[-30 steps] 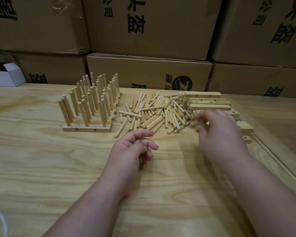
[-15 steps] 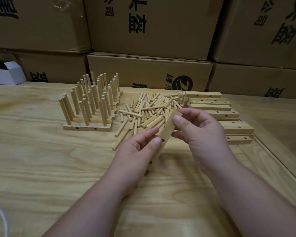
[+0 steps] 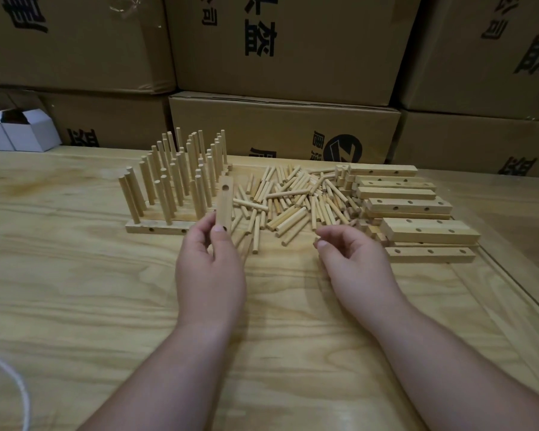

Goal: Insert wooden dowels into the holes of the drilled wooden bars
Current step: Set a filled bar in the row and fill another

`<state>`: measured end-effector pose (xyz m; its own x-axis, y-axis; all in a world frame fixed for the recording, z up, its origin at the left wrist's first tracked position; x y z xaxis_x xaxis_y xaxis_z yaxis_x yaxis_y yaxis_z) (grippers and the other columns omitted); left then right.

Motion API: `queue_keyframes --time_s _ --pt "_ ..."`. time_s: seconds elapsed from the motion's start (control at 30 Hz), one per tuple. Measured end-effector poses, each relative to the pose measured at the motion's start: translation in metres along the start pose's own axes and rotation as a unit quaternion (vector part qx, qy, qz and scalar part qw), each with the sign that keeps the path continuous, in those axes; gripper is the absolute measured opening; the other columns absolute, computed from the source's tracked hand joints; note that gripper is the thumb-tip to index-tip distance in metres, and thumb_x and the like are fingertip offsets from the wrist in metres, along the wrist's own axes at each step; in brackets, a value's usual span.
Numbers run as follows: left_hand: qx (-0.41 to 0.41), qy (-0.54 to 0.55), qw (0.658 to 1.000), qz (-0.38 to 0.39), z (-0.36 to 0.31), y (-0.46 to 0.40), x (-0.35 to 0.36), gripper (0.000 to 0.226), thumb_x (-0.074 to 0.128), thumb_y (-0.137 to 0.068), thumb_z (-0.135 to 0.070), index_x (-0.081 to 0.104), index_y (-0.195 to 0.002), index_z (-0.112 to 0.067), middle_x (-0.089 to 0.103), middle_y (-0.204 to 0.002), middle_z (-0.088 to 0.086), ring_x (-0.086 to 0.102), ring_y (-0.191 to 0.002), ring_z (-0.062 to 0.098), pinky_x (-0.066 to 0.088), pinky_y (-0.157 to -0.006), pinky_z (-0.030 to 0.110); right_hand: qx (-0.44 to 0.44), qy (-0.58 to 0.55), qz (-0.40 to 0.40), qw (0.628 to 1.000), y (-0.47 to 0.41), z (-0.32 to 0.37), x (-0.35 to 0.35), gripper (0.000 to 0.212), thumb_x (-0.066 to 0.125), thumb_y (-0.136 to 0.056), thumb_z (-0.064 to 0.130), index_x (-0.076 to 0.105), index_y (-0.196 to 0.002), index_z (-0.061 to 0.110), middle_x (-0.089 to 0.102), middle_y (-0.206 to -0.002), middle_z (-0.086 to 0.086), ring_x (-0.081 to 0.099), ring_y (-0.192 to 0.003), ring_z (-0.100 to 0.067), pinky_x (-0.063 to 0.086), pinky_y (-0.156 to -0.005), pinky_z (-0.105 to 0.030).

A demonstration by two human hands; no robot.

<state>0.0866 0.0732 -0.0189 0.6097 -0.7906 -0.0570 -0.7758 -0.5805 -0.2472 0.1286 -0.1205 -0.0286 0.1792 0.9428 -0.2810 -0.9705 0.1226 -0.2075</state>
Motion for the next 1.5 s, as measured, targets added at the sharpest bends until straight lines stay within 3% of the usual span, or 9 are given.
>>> queue_keyframes --time_s 0.17,0.33,0.43,0.6,0.73,1.0,1.17,1.33,1.5 --pt "-0.03 -0.089 0.994 0.058 0.006 -0.004 0.005 0.025 0.044 -0.106 -0.032 0.058 -0.127 -0.03 0.067 -0.103 -0.012 0.063 -0.096 0.01 0.043 -0.08 0.031 -0.039 0.074 0.036 0.996 0.004 0.0 0.003 0.019 0.064 -0.094 0.02 0.068 -0.107 0.034 0.067 -0.092 0.017 0.059 -0.085 0.009 0.041 -0.067 0.0" --pt "-0.017 -0.124 0.987 0.1 0.009 -0.004 0.008 0.016 0.044 -0.106 -0.032 0.054 -0.115 -0.04 0.055 -0.089 -0.029 0.051 -0.08 -0.017 0.038 -0.075 0.022 -0.058 0.115 0.06 0.99 0.007 0.003 0.005 0.021 0.063 -0.094 0.024 0.066 -0.111 0.036 0.064 -0.1 0.017 0.057 -0.089 0.007 0.04 -0.068 -0.002" --pt "-0.017 -0.078 0.994 0.08 0.01 -0.005 0.008 0.019 0.045 -0.105 -0.033 0.058 -0.118 -0.036 0.062 -0.098 -0.025 0.056 -0.093 -0.015 0.038 -0.076 0.01 -0.089 0.161 0.076 0.98 0.01 0.005 0.008 0.022 0.062 -0.094 0.025 0.062 -0.108 0.042 0.059 -0.101 0.022 0.054 -0.092 0.01 0.039 -0.071 -0.002" --pt "-0.072 0.066 0.995 -0.015 0.014 -0.009 0.003 0.019 0.044 -0.105 -0.036 0.058 -0.117 -0.04 0.074 -0.095 -0.01 0.07 -0.095 0.004 0.054 -0.091 0.035 -0.112 0.234 0.09 0.962 0.011 0.009 0.019 0.028 0.06 -0.093 0.034 0.062 -0.121 0.034 0.053 -0.108 0.023 0.056 -0.098 0.002 0.05 -0.091 -0.023" --pt "-0.077 0.089 0.992 -0.042 0.012 -0.011 0.002 0.018 0.042 -0.106 -0.032 0.053 -0.102 -0.046 0.072 -0.096 -0.007 0.069 -0.082 -0.005 0.055 -0.074 0.024 -0.089 0.341 0.078 0.933 0.004 0.021 0.042 0.057 0.057 -0.088 0.061 0.059 -0.129 0.021 0.057 -0.12 0.003 0.055 -0.114 -0.019 0.048 -0.097 -0.035" --pt "-0.063 0.095 0.991 -0.073 0.012 -0.012 -0.003 0.024 0.043 -0.106 -0.027 0.055 -0.127 -0.031 0.072 -0.109 0.007 0.064 -0.075 0.009 0.052 -0.074 0.03 0.016 0.449 0.069 0.891 -0.027 0.048 0.109 0.103 0.038 -0.07 0.094 0.055 -0.13 0.013 0.049 -0.132 -0.011 0.056 -0.116 -0.033 0.038 -0.071 -0.04" --pt "-0.048 0.112 0.988 -0.099 0.012 -0.011 -0.005 0.03 0.04 -0.108 -0.027 0.053 -0.134 -0.027 0.07 -0.119 0.01 0.067 -0.101 0.013 0.05 -0.078 0.017 0.082 0.478 0.082 0.87 -0.048 0.052 0.129 0.107 0.048 -0.07 0.09 0.039 -0.144 0.013 0.04 -0.143 -0.013 0.055 -0.121 -0.035 0.038 -0.072 -0.041" --pt "-0.051 0.117 0.987 -0.099 0.013 -0.012 -0.005 0.023 0.04 -0.108 -0.024 0.052 -0.127 -0.031 0.07 -0.108 0.011 0.058 -0.07 -0.007 0.043 -0.063 0.006 0.087 0.486 0.091 0.865 -0.053 0.048 0.131 0.077 0.06 -0.081 0.063 0.041 -0.141 0.018 0.038 -0.139 -0.01 0.053 -0.119 -0.033 0.037 -0.073 -0.041" --pt "-0.058 0.112 0.988 -0.091 0.014 -0.011 -0.004 0.02 0.04 -0.108 -0.025 0.048 -0.123 -0.035 0.07 -0.106 0.011 0.058 -0.068 -0.01 0.042 -0.062 0.005 0.0 0.509 0.11 0.854 -0.048 0.048 0.109 0.041 0.055 -0.087 0.024 0.055 -0.127 0.017 0.051 -0.129 -0.009 0.053 -0.116 -0.032 0.04 -0.079 -0.04"
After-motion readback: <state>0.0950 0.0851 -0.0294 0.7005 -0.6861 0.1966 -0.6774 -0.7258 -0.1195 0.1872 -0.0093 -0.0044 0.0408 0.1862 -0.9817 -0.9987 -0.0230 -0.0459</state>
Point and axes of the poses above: each hand's wrist, its own y-axis away from the middle knuckle, its own x-axis out of the palm, z = x × y, the point moved 2 cm from there along -y, towards the middle knuckle
